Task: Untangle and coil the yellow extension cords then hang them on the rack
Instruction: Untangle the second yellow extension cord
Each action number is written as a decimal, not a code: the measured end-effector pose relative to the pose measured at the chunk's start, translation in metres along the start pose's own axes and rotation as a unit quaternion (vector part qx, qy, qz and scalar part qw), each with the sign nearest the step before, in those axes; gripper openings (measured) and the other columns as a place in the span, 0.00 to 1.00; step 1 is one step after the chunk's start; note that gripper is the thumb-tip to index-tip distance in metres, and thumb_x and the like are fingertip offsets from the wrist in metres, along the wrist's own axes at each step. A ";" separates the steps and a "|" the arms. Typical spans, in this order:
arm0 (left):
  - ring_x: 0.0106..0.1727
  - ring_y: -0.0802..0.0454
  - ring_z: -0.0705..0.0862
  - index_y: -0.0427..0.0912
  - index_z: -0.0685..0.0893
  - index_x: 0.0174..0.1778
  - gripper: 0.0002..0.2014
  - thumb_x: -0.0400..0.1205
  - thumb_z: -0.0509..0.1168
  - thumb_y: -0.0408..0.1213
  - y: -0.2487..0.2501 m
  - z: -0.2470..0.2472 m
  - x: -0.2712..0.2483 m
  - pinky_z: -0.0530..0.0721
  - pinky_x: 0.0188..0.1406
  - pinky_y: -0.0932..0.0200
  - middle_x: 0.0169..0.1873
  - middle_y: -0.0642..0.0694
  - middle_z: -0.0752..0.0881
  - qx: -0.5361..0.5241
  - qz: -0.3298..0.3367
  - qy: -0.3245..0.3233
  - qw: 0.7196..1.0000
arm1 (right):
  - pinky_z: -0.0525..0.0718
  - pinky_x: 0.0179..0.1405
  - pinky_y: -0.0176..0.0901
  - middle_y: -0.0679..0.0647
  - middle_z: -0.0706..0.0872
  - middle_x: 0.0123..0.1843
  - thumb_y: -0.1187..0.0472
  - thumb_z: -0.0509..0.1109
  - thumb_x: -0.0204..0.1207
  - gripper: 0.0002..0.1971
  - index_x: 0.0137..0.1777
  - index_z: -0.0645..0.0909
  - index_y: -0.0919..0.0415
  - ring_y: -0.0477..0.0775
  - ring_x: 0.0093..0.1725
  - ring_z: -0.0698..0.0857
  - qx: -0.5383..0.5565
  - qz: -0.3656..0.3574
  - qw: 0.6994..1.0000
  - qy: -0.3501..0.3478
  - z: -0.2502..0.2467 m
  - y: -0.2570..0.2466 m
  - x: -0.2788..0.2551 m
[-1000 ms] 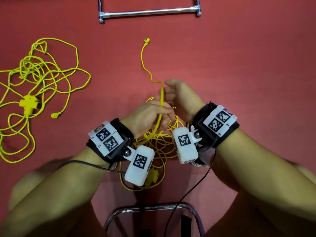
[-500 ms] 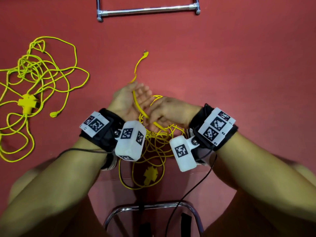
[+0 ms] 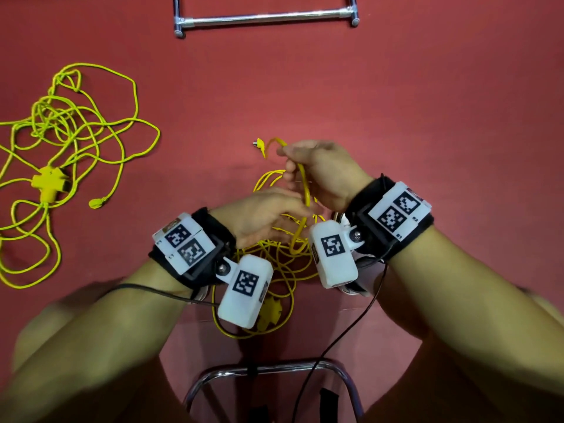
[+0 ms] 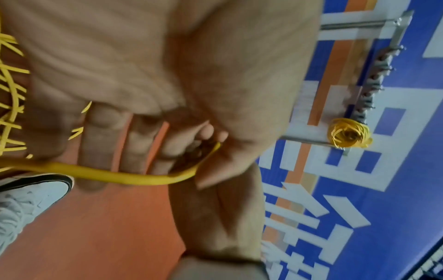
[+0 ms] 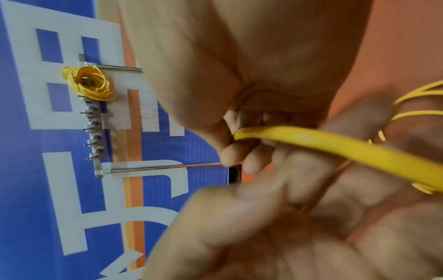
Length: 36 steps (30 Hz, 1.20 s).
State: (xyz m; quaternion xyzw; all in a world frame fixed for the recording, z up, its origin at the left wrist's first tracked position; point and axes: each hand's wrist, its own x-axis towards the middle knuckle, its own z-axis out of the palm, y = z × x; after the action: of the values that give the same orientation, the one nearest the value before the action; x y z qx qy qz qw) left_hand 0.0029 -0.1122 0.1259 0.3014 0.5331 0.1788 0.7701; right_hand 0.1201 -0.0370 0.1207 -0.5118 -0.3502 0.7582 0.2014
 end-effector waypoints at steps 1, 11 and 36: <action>0.42 0.49 0.87 0.38 0.87 0.49 0.15 0.69 0.65 0.39 0.002 -0.003 0.001 0.80 0.49 0.53 0.47 0.41 0.87 -0.048 -0.014 0.030 0.998 | 0.80 0.31 0.39 0.49 0.80 0.24 0.66 0.63 0.85 0.06 0.50 0.82 0.64 0.46 0.25 0.80 -0.008 -0.019 1.000 -0.008 -0.001 -0.001 0.000; 0.37 0.46 0.90 0.35 0.75 0.55 0.17 0.80 0.59 0.46 0.018 -0.049 0.009 0.90 0.34 0.55 0.38 0.41 0.87 -0.427 0.085 0.195 0.879 | 0.64 0.18 0.33 0.59 0.86 0.24 0.72 0.72 0.65 0.05 0.41 0.86 0.71 0.51 0.21 0.71 -0.203 -0.014 0.965 -0.167 0.005 0.003 -0.017; 0.41 0.59 0.79 0.52 0.72 0.62 0.32 0.67 0.75 0.25 0.007 -0.032 0.011 0.81 0.36 0.62 0.57 0.46 0.77 -0.060 0.147 0.363 0.918 | 0.55 0.20 0.31 0.49 0.66 0.19 0.69 0.66 0.75 0.04 0.43 0.83 0.67 0.46 0.16 0.58 -0.156 -0.065 0.986 0.005 -0.014 -0.012 -0.007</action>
State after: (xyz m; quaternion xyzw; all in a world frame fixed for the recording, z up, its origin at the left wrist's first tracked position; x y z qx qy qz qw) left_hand -0.0220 -0.0916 0.1147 0.2435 0.7141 0.4190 0.5051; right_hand 0.1354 -0.0288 0.1306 -0.5173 -0.4957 0.6767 0.1697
